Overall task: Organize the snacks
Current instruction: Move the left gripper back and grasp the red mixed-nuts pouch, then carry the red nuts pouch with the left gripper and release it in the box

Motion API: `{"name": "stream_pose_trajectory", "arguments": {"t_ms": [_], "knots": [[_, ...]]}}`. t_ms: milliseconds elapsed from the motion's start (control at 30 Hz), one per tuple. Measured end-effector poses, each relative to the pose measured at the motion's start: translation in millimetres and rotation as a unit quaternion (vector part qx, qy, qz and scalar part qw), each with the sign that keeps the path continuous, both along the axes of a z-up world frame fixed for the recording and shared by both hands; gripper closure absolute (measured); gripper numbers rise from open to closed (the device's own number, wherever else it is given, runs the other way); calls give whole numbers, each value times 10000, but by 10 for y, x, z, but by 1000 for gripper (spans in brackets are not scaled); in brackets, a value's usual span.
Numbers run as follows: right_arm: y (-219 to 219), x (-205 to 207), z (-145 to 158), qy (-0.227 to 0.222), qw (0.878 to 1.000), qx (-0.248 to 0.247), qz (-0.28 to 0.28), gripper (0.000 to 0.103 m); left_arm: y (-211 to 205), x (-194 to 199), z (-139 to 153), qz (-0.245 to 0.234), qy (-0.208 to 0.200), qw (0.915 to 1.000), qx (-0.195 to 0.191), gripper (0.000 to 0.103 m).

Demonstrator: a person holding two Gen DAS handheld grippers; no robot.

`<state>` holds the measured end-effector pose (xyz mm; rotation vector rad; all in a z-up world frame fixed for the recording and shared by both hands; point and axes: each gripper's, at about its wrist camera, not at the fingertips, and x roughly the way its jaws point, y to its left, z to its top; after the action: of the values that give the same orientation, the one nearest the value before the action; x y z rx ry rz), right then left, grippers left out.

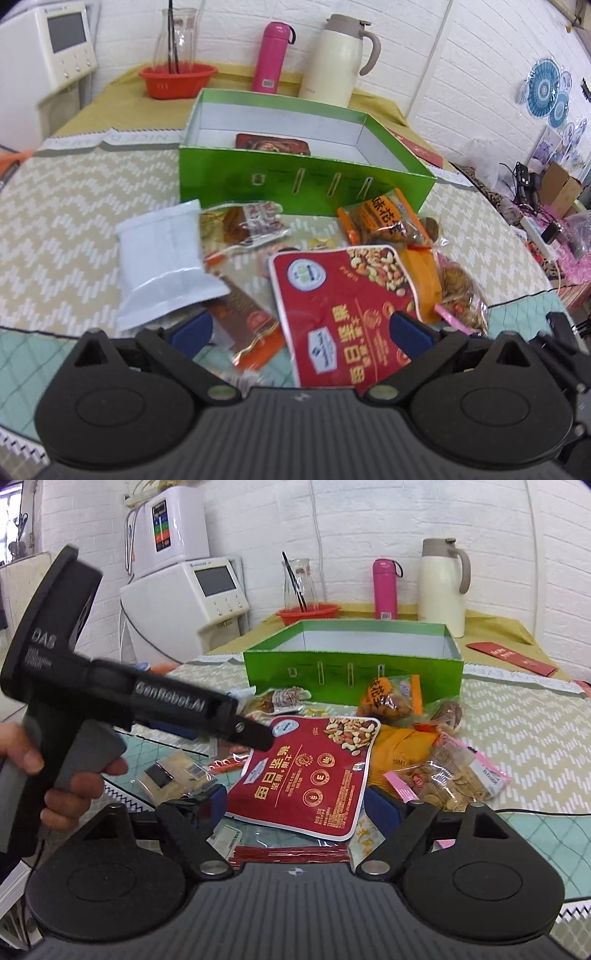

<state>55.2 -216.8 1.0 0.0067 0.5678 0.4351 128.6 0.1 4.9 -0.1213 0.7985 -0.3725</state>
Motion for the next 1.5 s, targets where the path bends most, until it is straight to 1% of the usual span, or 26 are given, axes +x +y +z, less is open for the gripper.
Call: {"name": "stream_pose_trajectory", "arguments": {"t_ms": [67,133,267,400,467,533,567,633,700,733,800,833,867,900,933,967,1000,1033,1067,1133,1200,1367,1500], "knots": [[-4,82,-54,157,9998,-30,-117,0,-35,90,-35,-73,59,9999,-46,1],[-39,131,-94,248,9996,24,-158,0,-81,169,-73,-169,104,9998,20,1],[-64,201,-119,339,9993,94,-143,0,-147,295,-138,-312,178,9992,159,1],[-51,282,-176,509,9986,162,-56,0,-186,337,-149,-459,123,9986,236,1],[-29,286,-191,427,9990,126,-36,0,-209,342,-155,-614,150,9977,232,1],[-12,305,-192,394,9992,74,-65,0,-238,326,-146,-880,241,9958,112,2],[-6,306,-190,380,9992,31,-96,4,-255,302,-136,-968,270,9949,96,5],[-22,308,-187,372,9992,13,-112,5,-277,261,-132,-1059,223,9938,263,11],[-50,312,-194,351,9993,50,-134,10,-270,258,-145,-1124,153,9930,321,16],[-58,317,-195,349,9992,78,-168,12,-271,266,-149,-1098,140,9932,350,21],[-55,325,-199,312,9992,51,-233,21,-274,275,-150,-1070,147,9935,353,37],[-54,324,-204,272,9993,31,-240,29,-269,274,-144,-1049,159,9938,324,40],[-62,320,-206,265,9993,55,-252,33,-268,268,-135,-1029,165,9941,316,42],[-65,306,-192,231,9993,84,-290,49,-267,253,-121,-1020,145,9942,317,45],[-67,294,-172,203,9992,55,-339,67,-269,232,-102,-1054,153,9939,277,58],[-65,290,-158,209,9991,14,-376,72,-272,200,-78,-1061,156,9939,263,64],[-63,278,-142,200,9992,31,-338,75,-290,160,-50,-1070,98,9937,313,69],[-54,269,-132,192,9994,18,-305,77,-310,119,-25,-1107,20,9932,369,76],[-43,256,-124,169,9994,-9,-312,80,-328,83,-3,-1110,-58,9929,418,79],[-40,227,-95,79,9994,-9,-337,84,-328,37,54,-1097,-153,9930,417,81],[-58,200,-49,-17,9993,7,-377,90,-303,22,119,-1090,-202,9932,344,82],[-87,199,99,-283,9988,30,-398,92,-274,33,298,-1071,-374,9933,201,82],[-85,320,245,-533,9977,-16,-418,92,-279,133,473,-1014,-605,9929,135,82]]}}
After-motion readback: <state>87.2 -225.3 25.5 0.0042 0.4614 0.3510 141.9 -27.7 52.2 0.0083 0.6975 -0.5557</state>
